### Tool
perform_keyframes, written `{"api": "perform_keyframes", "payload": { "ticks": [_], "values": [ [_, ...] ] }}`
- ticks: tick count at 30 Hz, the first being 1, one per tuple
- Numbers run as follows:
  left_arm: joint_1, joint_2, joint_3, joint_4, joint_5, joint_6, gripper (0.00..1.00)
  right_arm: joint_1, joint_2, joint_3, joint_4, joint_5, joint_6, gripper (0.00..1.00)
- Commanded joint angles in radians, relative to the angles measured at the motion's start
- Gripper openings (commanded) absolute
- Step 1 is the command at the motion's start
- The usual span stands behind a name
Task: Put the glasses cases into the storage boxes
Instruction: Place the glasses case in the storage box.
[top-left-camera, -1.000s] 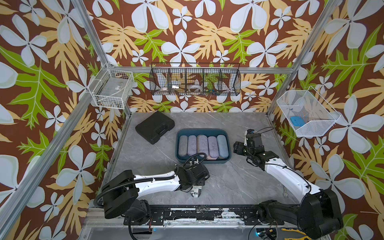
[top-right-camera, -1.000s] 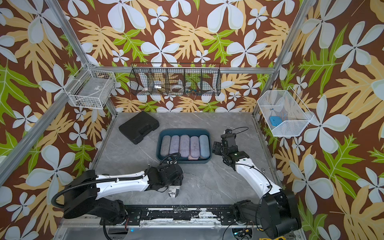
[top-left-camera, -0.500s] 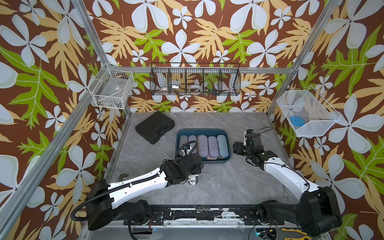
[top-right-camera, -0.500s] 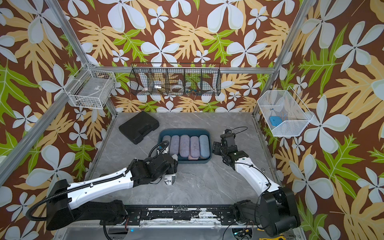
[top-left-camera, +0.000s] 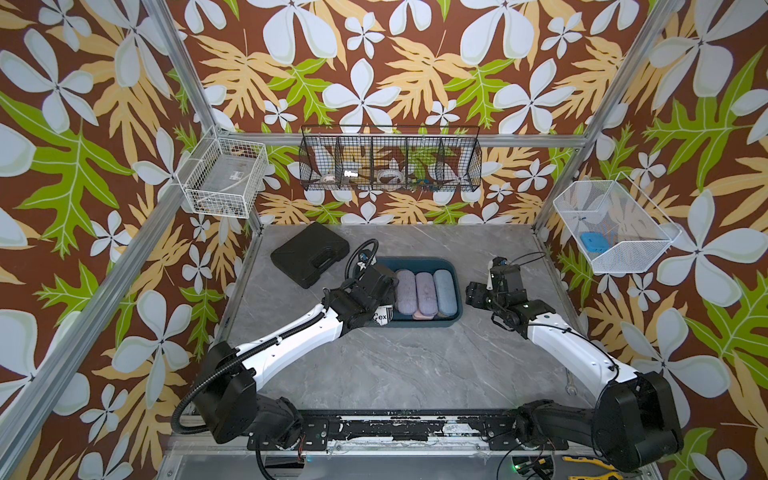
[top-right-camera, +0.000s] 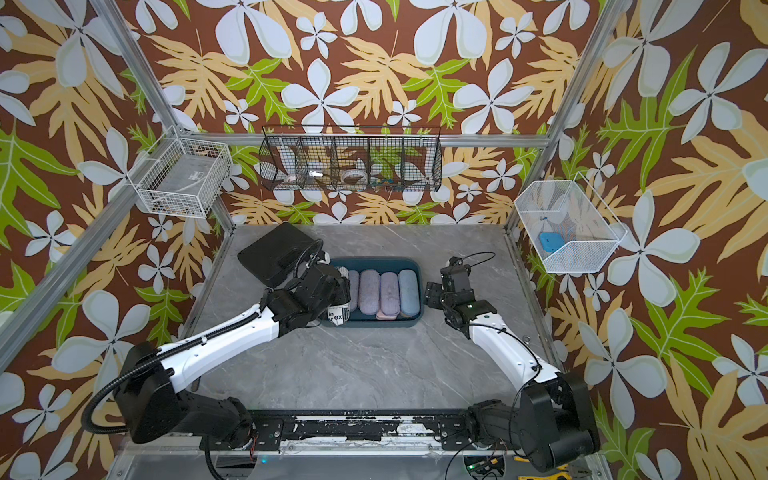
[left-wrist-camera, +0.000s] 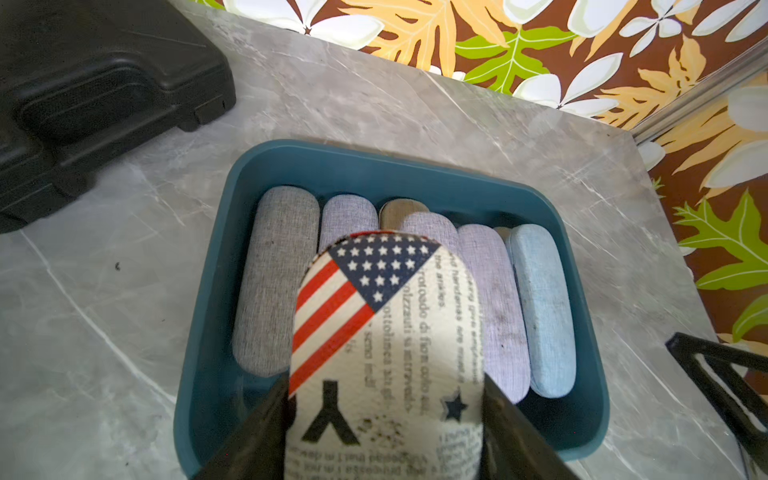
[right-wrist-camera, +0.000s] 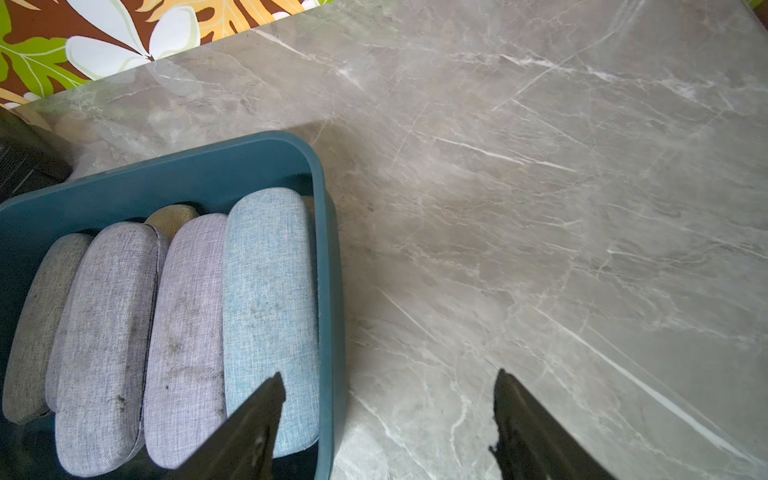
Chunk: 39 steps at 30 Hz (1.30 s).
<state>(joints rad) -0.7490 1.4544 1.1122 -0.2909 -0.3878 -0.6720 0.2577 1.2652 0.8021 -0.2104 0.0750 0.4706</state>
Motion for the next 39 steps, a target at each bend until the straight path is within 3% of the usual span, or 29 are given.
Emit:
{"api": "perform_keyframes", "payload": {
  "ticks": [1, 11, 23, 39],
  "values": [
    [0.031, 0.050, 0.028, 0.072, 0.037, 0.052, 0.62, 0.002, 0.008, 0.009, 0.008, 0.011, -0.004, 0.79],
    [0.092, 0.267, 0.111, 0.088, 0.038, 0.080, 0.62, 0.002, 0.016, 0.005, 0.008, 0.022, -0.010, 0.79],
    [0.102, 0.420, 0.197, 0.108, 0.065, 0.088, 0.62, 0.002, 0.025, 0.001, 0.008, 0.026, -0.010, 0.79],
    [0.103, 0.492, 0.254, 0.070, 0.043, 0.085, 0.67, 0.002, 0.037, 0.002, 0.009, 0.030, -0.010, 0.79]
  ]
}}
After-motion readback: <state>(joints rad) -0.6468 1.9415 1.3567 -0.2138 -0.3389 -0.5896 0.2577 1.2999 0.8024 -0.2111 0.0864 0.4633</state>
